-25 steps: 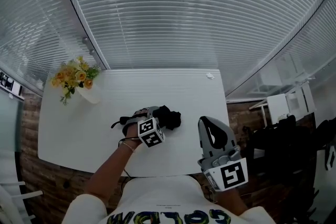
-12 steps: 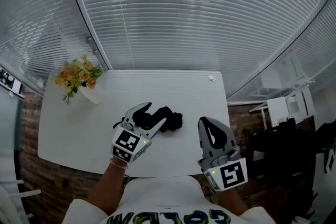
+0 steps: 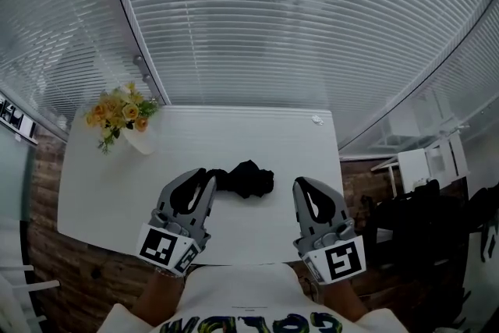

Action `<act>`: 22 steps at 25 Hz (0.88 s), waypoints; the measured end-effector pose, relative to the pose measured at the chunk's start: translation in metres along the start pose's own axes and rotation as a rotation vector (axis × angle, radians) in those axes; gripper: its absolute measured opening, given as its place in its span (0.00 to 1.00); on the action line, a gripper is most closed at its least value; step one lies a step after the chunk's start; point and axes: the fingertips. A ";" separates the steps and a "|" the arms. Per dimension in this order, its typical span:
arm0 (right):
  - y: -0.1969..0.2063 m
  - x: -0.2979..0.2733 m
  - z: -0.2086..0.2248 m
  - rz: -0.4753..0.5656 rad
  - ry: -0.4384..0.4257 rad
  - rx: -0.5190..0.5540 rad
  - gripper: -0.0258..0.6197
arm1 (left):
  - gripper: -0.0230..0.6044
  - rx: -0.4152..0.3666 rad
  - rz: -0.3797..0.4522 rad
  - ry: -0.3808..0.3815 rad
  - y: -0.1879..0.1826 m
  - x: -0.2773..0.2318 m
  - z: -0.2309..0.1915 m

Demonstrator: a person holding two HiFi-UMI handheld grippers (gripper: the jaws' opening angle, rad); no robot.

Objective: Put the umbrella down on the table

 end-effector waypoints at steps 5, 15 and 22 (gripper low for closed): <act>0.003 0.000 -0.002 -0.012 -0.008 0.002 0.05 | 0.08 -0.002 0.049 -0.060 -0.018 0.021 0.000; 0.010 -0.004 -0.012 -0.029 -0.040 0.024 0.05 | 0.06 -0.043 0.071 -0.114 -0.024 0.030 -0.003; 0.009 -0.005 -0.013 -0.026 -0.041 0.019 0.05 | 0.06 -0.044 0.055 -0.092 -0.020 0.026 0.003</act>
Point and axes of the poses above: the fingertips, and each gripper's own axes: x backward along the fingers, z to its right, y out of its underside, and after that the axes turned 8 degrees about y, right-handed
